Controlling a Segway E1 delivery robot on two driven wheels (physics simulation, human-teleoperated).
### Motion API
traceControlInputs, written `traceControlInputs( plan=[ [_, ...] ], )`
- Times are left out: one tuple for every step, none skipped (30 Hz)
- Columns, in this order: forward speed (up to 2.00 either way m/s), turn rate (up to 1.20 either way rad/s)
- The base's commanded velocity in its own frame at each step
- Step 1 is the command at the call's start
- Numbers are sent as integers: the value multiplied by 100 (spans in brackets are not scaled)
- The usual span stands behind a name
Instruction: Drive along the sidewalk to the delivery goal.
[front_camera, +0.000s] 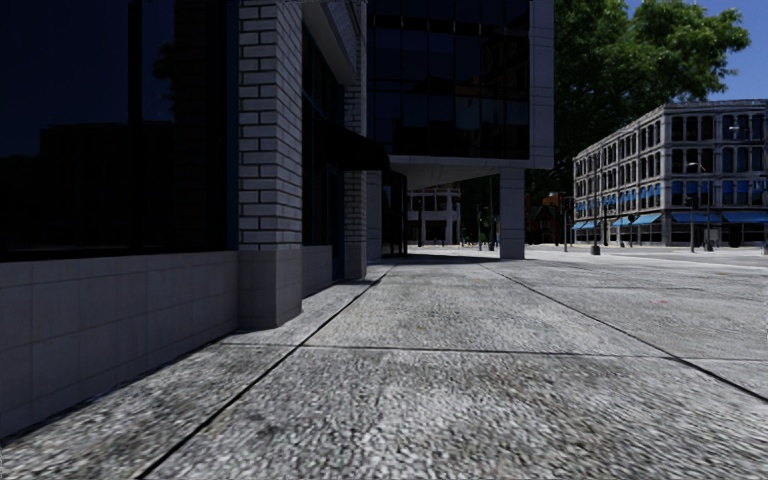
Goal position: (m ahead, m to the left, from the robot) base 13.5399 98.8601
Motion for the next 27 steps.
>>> traceControlInputs(
  plan=[
    [200,-42],
    [200,-42],
    [200,-42],
    [200,-42],
    [200,-42],
    [200,-42],
    [200,-42],
    [200,-42],
    [200,-42],
    [200,-42],
    [200,-42],
    [200,-42],
    [200,0],
    [200,0],
    [200,0],
    [200,0],
    [200,0],
    [200,0],
    [200,0],
    [200,0],
    [200,0],
    [200,0],
    [200,0],
    [200,0],
    [200,0],
    [200,0],
    [200,0]
  ],
)
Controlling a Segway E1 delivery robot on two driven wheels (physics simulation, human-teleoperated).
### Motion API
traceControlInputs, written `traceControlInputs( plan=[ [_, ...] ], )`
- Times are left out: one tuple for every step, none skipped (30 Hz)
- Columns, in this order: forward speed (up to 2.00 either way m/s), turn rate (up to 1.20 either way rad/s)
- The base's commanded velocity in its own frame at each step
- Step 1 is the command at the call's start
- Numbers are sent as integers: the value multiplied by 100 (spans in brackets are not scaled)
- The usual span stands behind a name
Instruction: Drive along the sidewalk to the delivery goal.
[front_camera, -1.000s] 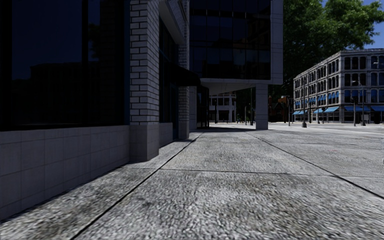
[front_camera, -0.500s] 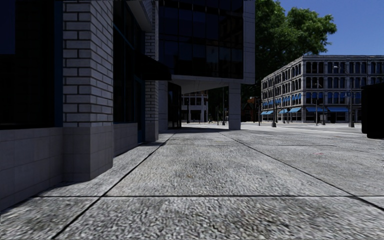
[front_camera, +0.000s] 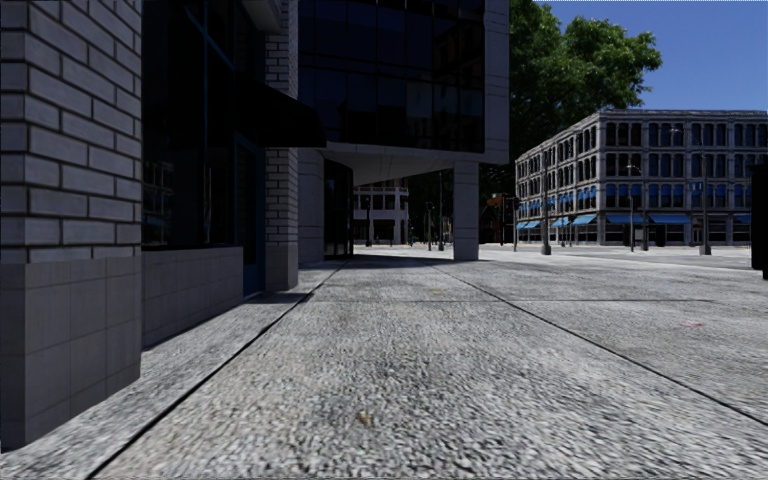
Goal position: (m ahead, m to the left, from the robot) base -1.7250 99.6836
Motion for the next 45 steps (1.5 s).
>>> traceControlInputs(
  plan=[
    [200,0],
    [200,0],
    [200,0],
    [200,0],
    [200,0],
    [200,0],
    [200,0],
    [200,0],
    [200,0],
    [200,0],
    [200,0],
    [200,0],
    [200,0],
    [200,0],
    [200,0],
    [200,0],
    [200,0],
    [200,0],
    [200,0],
    [200,0],
    [200,0],
    [200,0],
    [200,0],
    [200,0],
    [200,0],
    [200,0],
    [200,0],
    [200,0],
    [200,0],
    [200,0],
    [200,0],
    [200,0],
    [200,0],
    [200,0],
    [200,0],
    [200,0],
    [200,0],
    [200,0],
    [200,0],
    [200,0],
    [200,0],
    [200,0],
    [200,0],
    [200,0],
    [200,0]
  ],
)
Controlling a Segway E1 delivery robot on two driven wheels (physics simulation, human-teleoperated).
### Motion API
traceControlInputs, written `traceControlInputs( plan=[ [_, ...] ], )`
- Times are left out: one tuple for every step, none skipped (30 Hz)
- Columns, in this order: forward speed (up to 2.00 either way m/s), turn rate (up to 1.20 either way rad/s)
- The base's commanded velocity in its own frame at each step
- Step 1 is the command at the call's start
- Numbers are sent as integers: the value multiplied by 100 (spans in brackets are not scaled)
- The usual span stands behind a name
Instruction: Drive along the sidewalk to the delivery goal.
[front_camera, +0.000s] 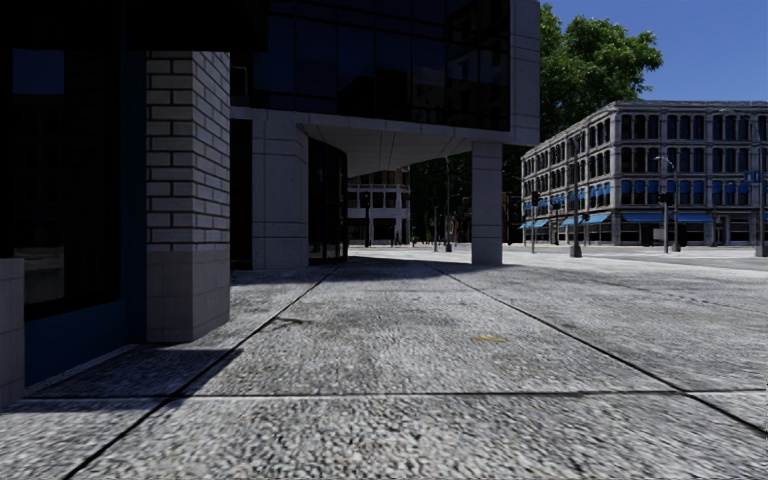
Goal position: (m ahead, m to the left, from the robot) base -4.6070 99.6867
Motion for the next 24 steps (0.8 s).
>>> traceControlInputs(
  plan=[
    [200,0],
    [200,0],
    [200,0],
    [200,0],
    [200,0],
    [200,0],
    [200,0],
    [200,0],
    [200,0],
    [200,0],
    [200,0],
    [200,0],
    [200,0],
    [200,0],
    [200,0],
    [200,0],
    [200,0],
    [200,0],
    [200,0],
    [200,0],
    [200,0],
    [200,0],
    [200,0],
    [200,0]
  ],
)
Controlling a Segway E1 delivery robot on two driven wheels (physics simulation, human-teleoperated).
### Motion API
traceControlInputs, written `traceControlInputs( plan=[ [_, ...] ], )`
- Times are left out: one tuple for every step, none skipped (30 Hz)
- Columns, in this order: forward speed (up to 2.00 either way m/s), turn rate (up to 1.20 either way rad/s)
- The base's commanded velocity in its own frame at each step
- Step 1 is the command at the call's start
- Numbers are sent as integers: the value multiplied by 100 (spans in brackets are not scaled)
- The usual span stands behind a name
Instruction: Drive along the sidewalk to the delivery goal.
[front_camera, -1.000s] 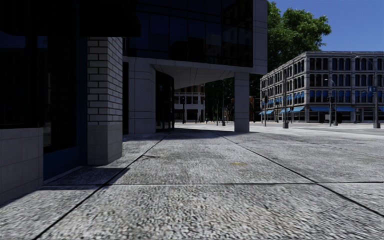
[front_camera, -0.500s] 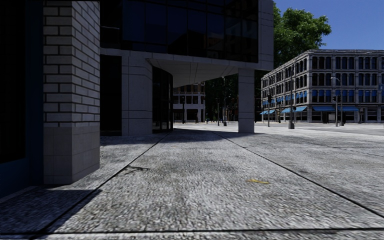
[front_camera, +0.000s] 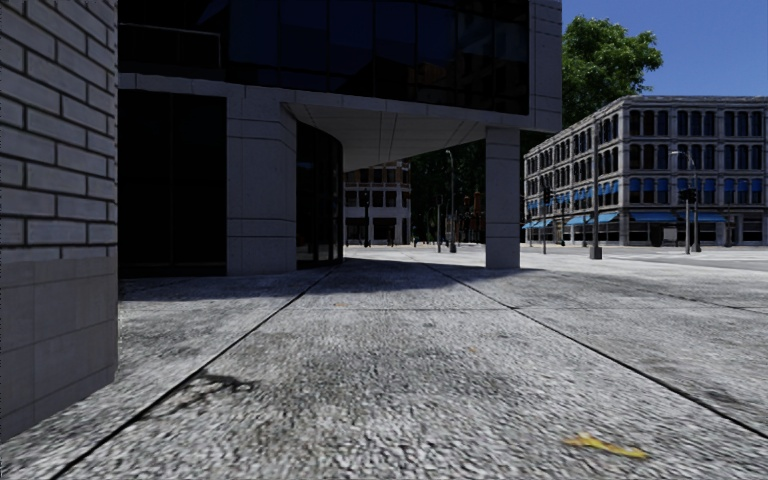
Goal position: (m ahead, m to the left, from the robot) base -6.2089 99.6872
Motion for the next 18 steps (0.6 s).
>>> traceControlInputs(
  plan=[
    [200,0],
    [200,0],
    [200,0],
    [200,0],
    [200,0],
    [200,0],
    [200,0],
    [200,0],
    [200,0],
    [200,0],
    [200,0],
    [200,0],
    [200,0],
    [200,0],
    [200,0],
    [200,0],
    [200,0],
    [200,0]
  ],
)
